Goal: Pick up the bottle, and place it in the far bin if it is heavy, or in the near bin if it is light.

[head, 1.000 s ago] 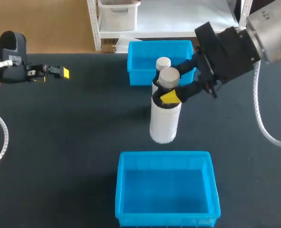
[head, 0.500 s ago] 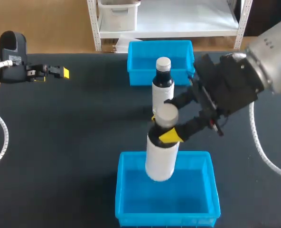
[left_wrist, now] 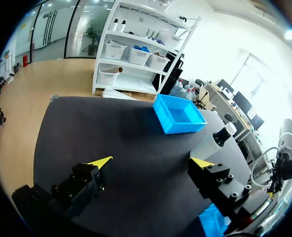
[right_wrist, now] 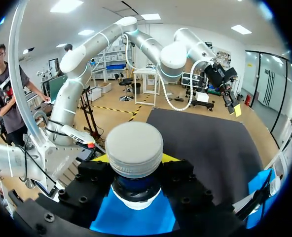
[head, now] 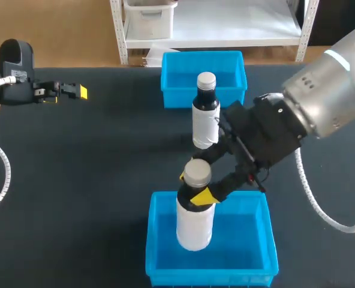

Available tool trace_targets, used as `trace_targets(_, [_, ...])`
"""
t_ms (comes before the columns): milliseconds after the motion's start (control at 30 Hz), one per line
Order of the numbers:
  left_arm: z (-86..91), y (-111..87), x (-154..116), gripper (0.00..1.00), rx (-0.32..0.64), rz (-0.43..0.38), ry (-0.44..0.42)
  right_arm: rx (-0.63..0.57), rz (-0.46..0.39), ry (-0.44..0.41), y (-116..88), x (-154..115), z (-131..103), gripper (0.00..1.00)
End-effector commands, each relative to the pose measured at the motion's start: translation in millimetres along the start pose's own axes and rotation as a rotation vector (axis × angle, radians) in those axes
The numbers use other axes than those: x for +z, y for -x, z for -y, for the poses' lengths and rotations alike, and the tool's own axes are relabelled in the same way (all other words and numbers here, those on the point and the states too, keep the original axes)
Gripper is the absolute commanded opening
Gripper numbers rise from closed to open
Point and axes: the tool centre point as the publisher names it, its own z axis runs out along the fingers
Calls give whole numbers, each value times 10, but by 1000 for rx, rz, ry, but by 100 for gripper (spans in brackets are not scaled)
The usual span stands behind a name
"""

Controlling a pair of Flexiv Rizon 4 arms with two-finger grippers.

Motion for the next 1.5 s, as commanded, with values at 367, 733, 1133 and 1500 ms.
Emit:
trace_targets(367, [0, 0, 0, 100, 0, 0, 0, -3, 15, 34, -192, 209, 165, 0])
trace_targets(733, [0, 0, 0, 100, 0, 0, 0, -3, -14, 43, -330, 296, 217, 0])
trace_targets(1133, [0, 0, 0, 100, 0, 0, 0, 7, -31, 57, -428, 331, 218, 23])
trace_targets(1500, [0, 0, 0, 100, 0, 0, 0, 20, -45, 57, -451, 301, 199, 100])
